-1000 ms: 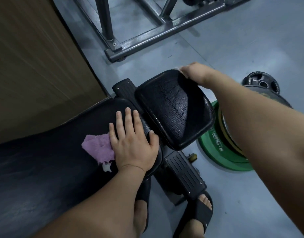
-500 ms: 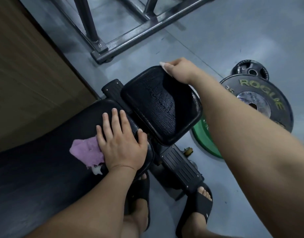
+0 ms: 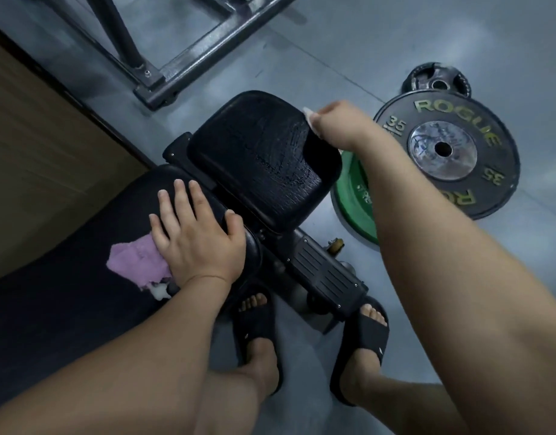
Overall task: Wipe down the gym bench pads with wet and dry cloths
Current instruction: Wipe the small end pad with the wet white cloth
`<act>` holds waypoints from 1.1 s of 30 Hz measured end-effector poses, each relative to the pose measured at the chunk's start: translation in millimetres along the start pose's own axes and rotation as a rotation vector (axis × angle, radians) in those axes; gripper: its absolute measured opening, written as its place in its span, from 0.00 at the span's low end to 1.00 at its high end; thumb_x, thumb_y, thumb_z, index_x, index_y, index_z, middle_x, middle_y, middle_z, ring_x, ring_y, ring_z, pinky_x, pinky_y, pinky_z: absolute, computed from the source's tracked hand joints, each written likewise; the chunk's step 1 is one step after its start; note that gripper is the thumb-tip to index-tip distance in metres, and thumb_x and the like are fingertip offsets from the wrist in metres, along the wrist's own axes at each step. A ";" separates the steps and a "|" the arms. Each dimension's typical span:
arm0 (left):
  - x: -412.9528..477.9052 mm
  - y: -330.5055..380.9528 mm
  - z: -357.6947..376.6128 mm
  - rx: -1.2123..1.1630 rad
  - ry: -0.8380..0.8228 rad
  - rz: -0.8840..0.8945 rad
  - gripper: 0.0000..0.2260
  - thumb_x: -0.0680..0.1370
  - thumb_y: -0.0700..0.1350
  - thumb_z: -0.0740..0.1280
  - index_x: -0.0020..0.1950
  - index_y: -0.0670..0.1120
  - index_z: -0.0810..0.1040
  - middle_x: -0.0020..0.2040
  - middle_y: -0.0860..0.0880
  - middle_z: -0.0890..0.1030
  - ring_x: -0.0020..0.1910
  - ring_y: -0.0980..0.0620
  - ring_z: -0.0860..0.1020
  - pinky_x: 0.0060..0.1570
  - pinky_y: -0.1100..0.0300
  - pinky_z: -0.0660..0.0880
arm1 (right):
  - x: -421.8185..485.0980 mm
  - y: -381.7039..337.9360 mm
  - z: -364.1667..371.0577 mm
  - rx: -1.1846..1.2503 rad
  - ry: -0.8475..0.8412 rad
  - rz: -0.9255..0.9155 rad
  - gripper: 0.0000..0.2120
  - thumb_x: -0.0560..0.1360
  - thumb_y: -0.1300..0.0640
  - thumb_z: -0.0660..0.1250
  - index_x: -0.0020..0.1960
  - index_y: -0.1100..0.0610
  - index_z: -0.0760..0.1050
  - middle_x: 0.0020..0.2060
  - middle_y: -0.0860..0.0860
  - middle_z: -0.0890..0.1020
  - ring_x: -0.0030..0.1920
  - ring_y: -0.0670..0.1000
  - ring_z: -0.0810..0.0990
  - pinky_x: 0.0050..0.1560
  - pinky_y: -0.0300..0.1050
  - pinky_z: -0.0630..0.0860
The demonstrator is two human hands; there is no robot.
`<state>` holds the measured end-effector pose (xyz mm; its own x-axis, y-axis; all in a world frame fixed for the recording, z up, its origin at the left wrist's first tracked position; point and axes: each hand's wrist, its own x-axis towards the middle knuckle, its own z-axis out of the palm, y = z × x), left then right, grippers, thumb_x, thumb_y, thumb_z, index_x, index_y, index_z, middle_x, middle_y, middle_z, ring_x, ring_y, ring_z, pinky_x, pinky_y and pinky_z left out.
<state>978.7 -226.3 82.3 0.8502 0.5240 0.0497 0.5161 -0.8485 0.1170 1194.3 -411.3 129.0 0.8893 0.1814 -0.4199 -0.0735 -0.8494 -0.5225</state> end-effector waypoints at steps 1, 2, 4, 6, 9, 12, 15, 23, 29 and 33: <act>-0.2 0.0 0.3 0.000 0.006 0.001 0.33 0.79 0.59 0.54 0.82 0.46 0.57 0.82 0.46 0.56 0.82 0.44 0.50 0.79 0.40 0.48 | 3.8 1.0 4.9 0.045 0.030 -0.013 0.23 0.84 0.43 0.57 0.37 0.57 0.66 0.33 0.55 0.71 0.34 0.56 0.68 0.38 0.47 0.62; -0.4 0.2 0.6 0.001 0.012 0.004 0.33 0.79 0.59 0.54 0.81 0.46 0.57 0.82 0.46 0.56 0.81 0.44 0.50 0.79 0.40 0.48 | 1.3 4.9 11.2 0.085 0.062 -0.010 0.23 0.84 0.42 0.57 0.36 0.56 0.65 0.31 0.53 0.69 0.33 0.55 0.67 0.37 0.48 0.64; -0.6 0.6 0.8 0.004 0.018 0.008 0.33 0.79 0.59 0.55 0.81 0.46 0.57 0.82 0.46 0.57 0.81 0.43 0.51 0.79 0.40 0.49 | -19.2 19.9 27.5 0.194 0.174 0.023 0.25 0.83 0.40 0.57 0.34 0.55 0.62 0.28 0.51 0.66 0.31 0.53 0.65 0.35 0.48 0.63; -0.4 0.8 1.0 0.006 0.019 0.009 0.33 0.79 0.59 0.54 0.82 0.46 0.57 0.82 0.46 0.57 0.81 0.44 0.51 0.79 0.41 0.48 | -50.9 35.7 50.2 0.333 0.325 0.069 0.27 0.83 0.38 0.56 0.34 0.56 0.61 0.26 0.50 0.64 0.30 0.52 0.63 0.34 0.47 0.61; -0.6 1.2 1.6 0.005 0.023 0.013 0.33 0.79 0.59 0.53 0.82 0.46 0.57 0.82 0.46 0.57 0.82 0.44 0.51 0.79 0.40 0.48 | -96.5 42.5 89.5 0.499 0.445 0.172 0.24 0.84 0.41 0.54 0.42 0.58 0.76 0.32 0.53 0.77 0.35 0.55 0.74 0.41 0.49 0.72; -1.2 0.5 2.3 0.000 0.028 0.014 0.33 0.79 0.59 0.53 0.82 0.46 0.57 0.82 0.46 0.57 0.81 0.44 0.51 0.78 0.40 0.49 | -105.2 34.2 103.2 0.604 0.465 0.224 0.19 0.85 0.48 0.55 0.60 0.58 0.80 0.51 0.57 0.85 0.53 0.57 0.81 0.60 0.53 0.77; -1.7 0.0 3.3 0.005 0.035 0.025 0.34 0.79 0.59 0.52 0.82 0.46 0.57 0.82 0.46 0.57 0.81 0.44 0.51 0.78 0.40 0.48 | -87.1 34.2 92.2 0.730 0.507 0.239 0.23 0.86 0.44 0.53 0.58 0.58 0.81 0.58 0.57 0.84 0.59 0.56 0.81 0.64 0.49 0.74; -1.0 -1.4 5.6 0.009 0.029 0.023 0.34 0.78 0.59 0.51 0.82 0.46 0.56 0.82 0.47 0.56 0.82 0.45 0.50 0.79 0.41 0.47 | -161.8 -13.9 170.1 0.917 0.543 0.284 0.23 0.85 0.52 0.56 0.79 0.50 0.65 0.70 0.47 0.77 0.67 0.48 0.75 0.68 0.41 0.69; -0.2 -1.4 6.9 0.004 0.034 0.021 0.34 0.78 0.59 0.51 0.82 0.46 0.56 0.82 0.47 0.56 0.82 0.45 0.50 0.79 0.41 0.46 | -114.4 9.7 135.6 0.919 0.610 0.317 0.22 0.85 0.53 0.56 0.79 0.53 0.66 0.73 0.48 0.74 0.72 0.50 0.72 0.69 0.36 0.63; -0.6 -0.6 6.0 0.004 0.034 0.020 0.34 0.78 0.59 0.51 0.82 0.46 0.56 0.82 0.46 0.56 0.82 0.44 0.50 0.78 0.41 0.47 | -169.7 -17.8 179.5 0.959 0.520 0.288 0.24 0.85 0.52 0.57 0.80 0.49 0.63 0.71 0.47 0.76 0.67 0.44 0.74 0.65 0.33 0.67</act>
<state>978.5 -226.5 76.2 0.8565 0.5090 0.0859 0.4994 -0.8592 0.1112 963.7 -338.0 76.4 0.8469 -0.3786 -0.3735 -0.4233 -0.0546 -0.9044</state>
